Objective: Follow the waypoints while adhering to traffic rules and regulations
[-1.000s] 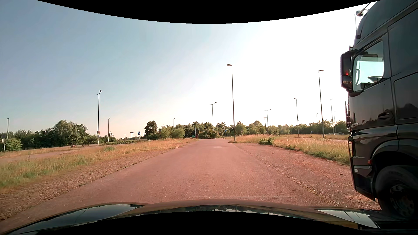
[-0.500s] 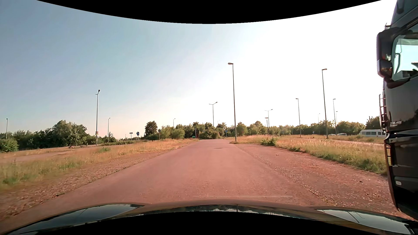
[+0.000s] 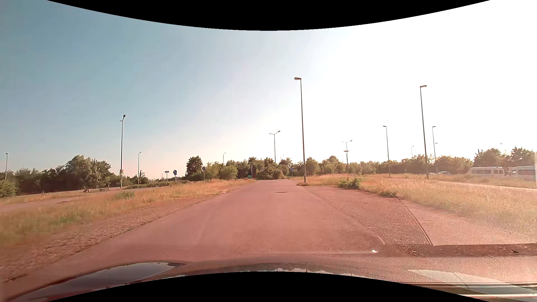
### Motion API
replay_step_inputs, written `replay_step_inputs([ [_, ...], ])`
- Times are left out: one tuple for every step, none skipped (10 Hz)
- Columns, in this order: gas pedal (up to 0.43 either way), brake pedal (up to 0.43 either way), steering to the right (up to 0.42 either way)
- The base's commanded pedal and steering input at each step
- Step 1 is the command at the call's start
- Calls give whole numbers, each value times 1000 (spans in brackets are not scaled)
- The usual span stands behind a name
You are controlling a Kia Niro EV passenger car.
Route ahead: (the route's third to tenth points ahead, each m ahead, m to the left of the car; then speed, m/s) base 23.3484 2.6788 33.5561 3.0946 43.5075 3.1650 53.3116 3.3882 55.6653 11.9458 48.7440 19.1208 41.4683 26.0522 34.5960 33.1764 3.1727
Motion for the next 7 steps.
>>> replay_step_inputs([
  [421,6,-17],
  [421,6,-17],
  [421,6,-17],
  [421,6,-17],
  [421,6,-17],
  [421,6,-16],
  [421,6,-16],
])
